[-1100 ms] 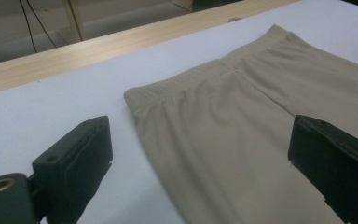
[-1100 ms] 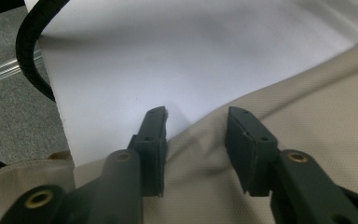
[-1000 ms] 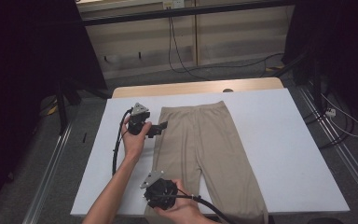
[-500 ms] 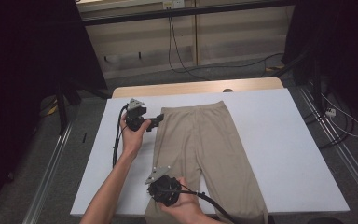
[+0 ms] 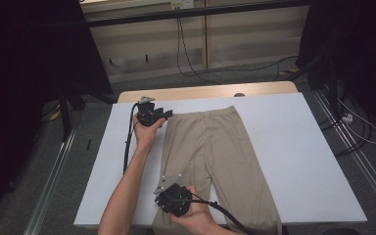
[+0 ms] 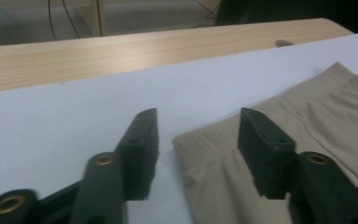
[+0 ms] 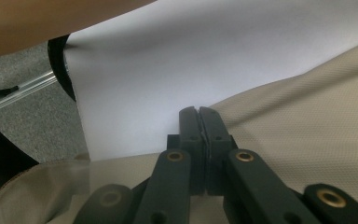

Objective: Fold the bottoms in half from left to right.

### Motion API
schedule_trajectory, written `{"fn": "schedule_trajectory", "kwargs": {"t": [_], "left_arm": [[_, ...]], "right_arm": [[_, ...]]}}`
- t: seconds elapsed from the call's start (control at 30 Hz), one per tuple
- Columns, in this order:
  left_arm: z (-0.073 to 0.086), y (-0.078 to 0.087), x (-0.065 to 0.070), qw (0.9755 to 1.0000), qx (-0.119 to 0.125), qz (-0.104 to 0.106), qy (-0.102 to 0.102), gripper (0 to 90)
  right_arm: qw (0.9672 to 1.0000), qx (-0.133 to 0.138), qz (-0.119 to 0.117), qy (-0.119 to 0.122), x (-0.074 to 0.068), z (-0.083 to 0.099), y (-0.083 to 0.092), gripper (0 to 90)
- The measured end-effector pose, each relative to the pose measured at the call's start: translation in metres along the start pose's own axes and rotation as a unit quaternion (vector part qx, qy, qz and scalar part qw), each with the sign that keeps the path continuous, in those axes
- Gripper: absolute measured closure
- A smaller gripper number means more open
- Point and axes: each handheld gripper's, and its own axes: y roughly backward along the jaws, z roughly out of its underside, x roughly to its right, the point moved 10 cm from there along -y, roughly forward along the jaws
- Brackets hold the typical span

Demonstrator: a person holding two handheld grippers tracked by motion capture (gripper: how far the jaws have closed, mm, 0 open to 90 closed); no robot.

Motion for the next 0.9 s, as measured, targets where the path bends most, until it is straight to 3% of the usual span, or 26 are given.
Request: {"fn": "schedule_trajectory", "kwargs": {"t": [0.07, 0.17, 0.23, 0.3, 0.37, 0.47, 0.53, 0.6, 0.7, 0.77, 0.8, 0.9], "left_arm": [[0.005, -0.005, -0.002, 0.9996, -0.024, -0.004, -0.01, 56.6], [0.009, -0.012, 0.001, 0.9994, -0.034, 0.005, -0.003, 57.0], [0.013, -0.016, 0.002, 0.9987, -0.046, -0.007, -0.02, 58.1], [0.017, -0.02, 0.0, 0.9972, -0.059, -0.033, -0.033, 60.8], [0.02, -0.025, 0.0, 0.998, -0.059, -0.017, -0.018, 62.5], [0.02, -0.024, 0.0, 0.9981, -0.06, -0.011, -0.008, 63.5], [0.02, -0.025, 0.001, 0.9981, -0.06, -0.01, -0.008, 64.2], [0.021, -0.025, 0.005, 0.998, -0.063, 0.007, -0.004, 75.3], [0.019, -0.024, 0.008, 0.998, -0.062, 0.0, -0.01, 85.1], [0.017, -0.023, 0.008, 0.9983, -0.058, -0.004, -0.009, 86.1], [0.015, -0.022, 0.011, 0.9987, -0.05, -0.001, -0.003, 86.2], [0.01, -0.019, 0.016, 0.9989, -0.042, 0.016, -0.009, 86.2]], "right_arm": [[1.0, 0.0, -0.001, 0.001, 0.001, 0.002, 0.0, 89.7], [1.0, 0.001, -0.003, 0.001, 0.001, 0.001, 0.0, 89.7], [1.0, 0.004, -0.004, -0.002, 0.001, 0.0, 0.0, 89.7], [1.0, 0.003, -0.004, -0.001, 0.001, 0.001, 0.0, 89.7], [1.0, 0.001, -0.004, 0.005, 0.002, 0.002, 0.001, 89.7], [1.0, 0.001, -0.006, -0.002, 0.003, 0.003, 0.003, 89.7], [1.0, 0.003, -0.007, -0.001, 0.004, 0.002, 0.003, 89.7], [0.9999, 0.007, -0.008, -0.003, 0.003, 0.001, 0.003, 89.7], [0.9997, 0.02, -0.009, -0.007, 0.002, -0.002, 0.004, 89.7], [0.9995, 0.028, -0.012, -0.008, 0.001, -0.004, 0.007, 89.8], [0.9992, 0.037, -0.015, -0.008, 0.002, -0.007, 0.009, 89.8], [0.9986, 0.047, -0.021, -0.01, 0.003, -0.01, 0.011, 89.8]]}}
